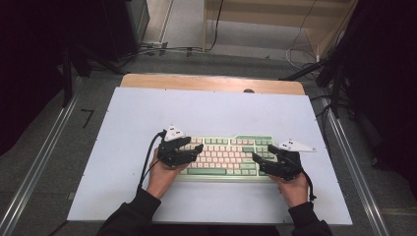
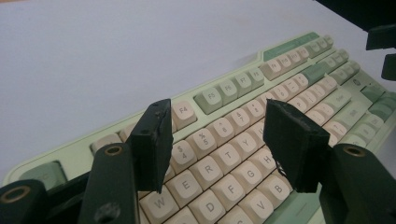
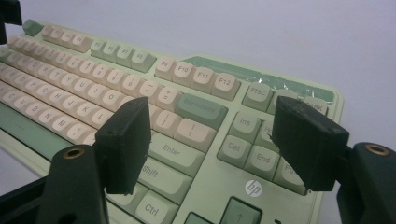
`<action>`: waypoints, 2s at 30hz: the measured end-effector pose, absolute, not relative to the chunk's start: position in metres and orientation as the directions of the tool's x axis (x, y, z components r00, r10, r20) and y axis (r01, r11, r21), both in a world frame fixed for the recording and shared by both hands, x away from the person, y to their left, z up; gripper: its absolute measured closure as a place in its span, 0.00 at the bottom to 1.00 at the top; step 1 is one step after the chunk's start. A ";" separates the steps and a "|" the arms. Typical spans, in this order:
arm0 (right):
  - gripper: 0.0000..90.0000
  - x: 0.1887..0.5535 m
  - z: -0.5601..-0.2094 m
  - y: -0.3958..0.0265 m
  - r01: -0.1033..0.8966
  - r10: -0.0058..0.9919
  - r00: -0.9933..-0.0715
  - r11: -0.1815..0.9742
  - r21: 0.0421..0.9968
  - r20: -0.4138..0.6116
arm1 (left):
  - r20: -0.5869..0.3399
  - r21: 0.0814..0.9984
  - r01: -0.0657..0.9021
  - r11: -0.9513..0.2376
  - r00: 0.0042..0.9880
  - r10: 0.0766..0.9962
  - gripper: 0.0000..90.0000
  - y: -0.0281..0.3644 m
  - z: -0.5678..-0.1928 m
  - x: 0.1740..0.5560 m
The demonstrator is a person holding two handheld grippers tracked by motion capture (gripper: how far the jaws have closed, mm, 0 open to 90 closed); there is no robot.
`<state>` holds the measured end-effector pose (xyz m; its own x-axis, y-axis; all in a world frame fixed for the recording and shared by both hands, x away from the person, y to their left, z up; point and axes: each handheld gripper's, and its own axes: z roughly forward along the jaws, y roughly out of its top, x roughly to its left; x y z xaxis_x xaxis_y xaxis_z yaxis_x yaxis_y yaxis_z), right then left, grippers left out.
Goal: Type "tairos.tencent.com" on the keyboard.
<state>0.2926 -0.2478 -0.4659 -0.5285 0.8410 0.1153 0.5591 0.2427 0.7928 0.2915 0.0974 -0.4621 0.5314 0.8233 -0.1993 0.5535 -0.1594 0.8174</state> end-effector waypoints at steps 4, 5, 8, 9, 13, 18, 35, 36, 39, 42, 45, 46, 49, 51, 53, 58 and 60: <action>0.30 0.292 -0.466 -0.248 0.560 0.841 -0.528 0.241 0.793 0.117 | -0.198 0.822 0.549 -0.154 0.529 0.825 0.47 0.106 -0.458 0.288; 0.30 0.292 -0.465 -0.248 0.560 0.841 -0.528 0.241 0.793 0.117 | -0.201 0.823 0.548 -0.151 0.529 0.824 0.47 0.108 -0.458 0.287; 0.30 0.292 -0.465 -0.249 0.559 0.841 -0.529 0.241 0.794 0.117 | -0.196 0.823 0.547 -0.154 0.527 0.827 0.42 0.114 -0.456 0.283; 0.30 0.292 -0.465 -0.249 0.558 0.841 -0.528 0.239 0.794 0.118 | -0.194 0.822 0.548 -0.153 0.522 0.830 0.40 0.120 -0.455 0.281; 0.30 0.292 -0.465 -0.249 0.558 0.840 -0.529 0.240 0.794 0.118 | -0.193 0.822 0.552 -0.141 0.503 0.842 0.35 0.128 -0.455 0.277; 0.30 0.291 -0.465 -0.248 0.556 0.839 -0.531 0.241 0.795 0.117 | -0.183 0.826 0.549 -0.128 0.476 0.860 0.29 0.140 -0.458 0.271; 0.30 0.290 -0.466 -0.248 0.558 0.836 -0.535 0.243 0.793 0.119 | -0.176 0.836 0.537 -0.110 0.453 0.874 0.41 0.150 -0.472 0.251; 0.30 0.290 -0.466 -0.247 0.559 0.837 -0.534 0.243 0.793 0.120 | -0.175 0.839 0.534 -0.109 0.454 0.873 0.56 0.151 -0.473 0.250; 0.30 0.290 -0.466 -0.247 0.559 0.836 -0.536 0.245 0.792 0.119 | -0.130 0.863 0.485 -0.144 0.488 0.863 0.93 0.150 -0.474 0.249; 0.30 0.290 -0.466 -0.246 0.562 0.837 -0.535 0.247 0.789 0.118 | -0.138 0.856 0.494 -0.151 0.500 0.855 1.00 0.149 -0.475 0.250; 0.30 0.289 -0.466 -0.246 0.560 0.836 -0.535 0.246 0.791 0.119 | -0.130 0.846 0.505 -0.172 0.507 0.852 1.00 0.146 -0.478 0.251; 0.30 0.289 -0.466 -0.246 0.559 0.836 -0.536 0.246 0.792 0.119 | -0.133 0.843 0.509 -0.173 0.508 0.851 1.00 0.146 -0.478 0.252; 0.30 0.289 -0.466 -0.247 0.558 0.836 -0.536 0.246 0.793 0.118 | -0.142 0.833 0.525 -0.176 0.510 0.848 1.00 0.145 -0.481 0.255; 0.30 0.290 -0.466 -0.247 0.559 0.836 -0.535 0.245 0.792 0.119 | -0.147 0.824 0.537 -0.180 0.511 0.847 1.00 0.145 -0.484 0.256; 0.30 0.289 -0.466 -0.247 0.558 0.836 -0.536 0.246 0.792 0.118 | -0.151 0.817 0.546 -0.184 0.512 0.846 1.00 0.144 -0.485 0.258; 0.30 0.289 -0.467 -0.246 0.561 0.837 -0.535 0.248 0.790 0.117 | -0.147 0.811 0.552 -0.195 0.515 0.844 1.00 0.141 -0.487 0.260; 0.30 0.289 -0.467 -0.246 0.561 0.837 -0.535 0.248 0.790 0.117 | -0.149 0.806 0.557 -0.200 0.517 0.843 1.00 0.140 -0.489 0.261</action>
<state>0.2894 -0.2455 -0.4667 -0.5349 0.8368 0.1168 0.5611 0.2485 0.7895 0.2608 0.1397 -0.4886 0.5170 0.8429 -0.1488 0.5574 -0.1997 0.8059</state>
